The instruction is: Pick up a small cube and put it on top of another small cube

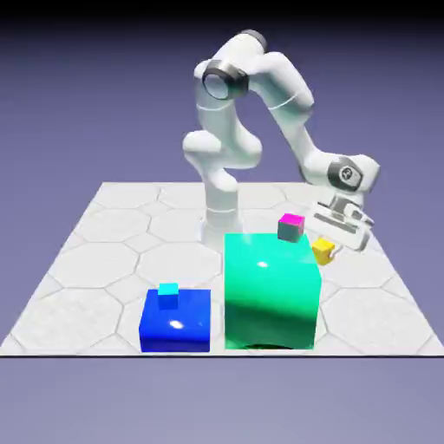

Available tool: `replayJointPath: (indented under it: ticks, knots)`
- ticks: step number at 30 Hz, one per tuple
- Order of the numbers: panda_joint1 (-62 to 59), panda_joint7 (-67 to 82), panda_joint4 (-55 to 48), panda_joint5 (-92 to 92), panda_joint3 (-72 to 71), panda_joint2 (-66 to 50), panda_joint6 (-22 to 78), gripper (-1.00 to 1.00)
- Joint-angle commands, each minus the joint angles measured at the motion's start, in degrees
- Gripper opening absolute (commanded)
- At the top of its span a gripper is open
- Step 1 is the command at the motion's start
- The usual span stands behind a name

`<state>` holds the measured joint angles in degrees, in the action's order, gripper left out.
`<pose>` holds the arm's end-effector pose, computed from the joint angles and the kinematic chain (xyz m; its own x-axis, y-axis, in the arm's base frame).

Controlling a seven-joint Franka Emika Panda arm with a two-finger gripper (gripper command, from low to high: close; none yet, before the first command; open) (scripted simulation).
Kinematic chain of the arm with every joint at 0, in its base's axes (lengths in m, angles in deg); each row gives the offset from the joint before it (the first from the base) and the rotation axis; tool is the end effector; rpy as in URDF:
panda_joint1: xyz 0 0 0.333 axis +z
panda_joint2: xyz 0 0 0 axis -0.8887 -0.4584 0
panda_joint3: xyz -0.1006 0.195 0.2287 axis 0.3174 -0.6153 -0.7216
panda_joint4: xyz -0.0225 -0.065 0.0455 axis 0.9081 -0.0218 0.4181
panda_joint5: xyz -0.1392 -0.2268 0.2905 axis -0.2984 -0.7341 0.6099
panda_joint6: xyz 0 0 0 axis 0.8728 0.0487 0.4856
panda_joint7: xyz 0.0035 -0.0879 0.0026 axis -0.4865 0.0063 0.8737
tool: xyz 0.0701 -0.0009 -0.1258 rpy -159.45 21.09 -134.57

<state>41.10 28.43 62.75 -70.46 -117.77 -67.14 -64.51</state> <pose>0.2294 0.3094 0.1769 0.1545 0.8938 -0.4211 0.9082 0.0393 0.4167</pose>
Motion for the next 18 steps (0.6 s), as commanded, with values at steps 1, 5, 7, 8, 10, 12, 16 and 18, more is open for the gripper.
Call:
replayJointPath:
  ticks: [1, 5, 7, 8, 10, 12, 16, 18]
  knots:
    - [-1.94, -0.28, 0.95, -0.02, -2.08, 0.28, 0.05, -1.0]
    - [-9.69, -1.15, 4.76, 0.58, -10.38, 1.41, 0.36, -1.0]
    - [-13.57, -1.59, 6.67, 0.88, -14.54, 1.98, 0.51, -1.0]
    - [-15.51, -1.8, 7.62, 1.03, -16.61, 2.26, 0.59, -1.0]
    - [-19.39, -2.24, 9.52, 1.33, -20.77, 2.83, 0.74, -1.0]
    - [-23.26, -2.67, 11.43, 1.62, -24.92, 3.39, 0.9, -1.0]
    - [-25.83, -1.96, 12.38, 3.05, -27.09, 7.73, -3.21, -1.0]
    - [-27.09, -1.11, 12.7, 4.38, -27.87, 11.88, -7.37, -1.0]
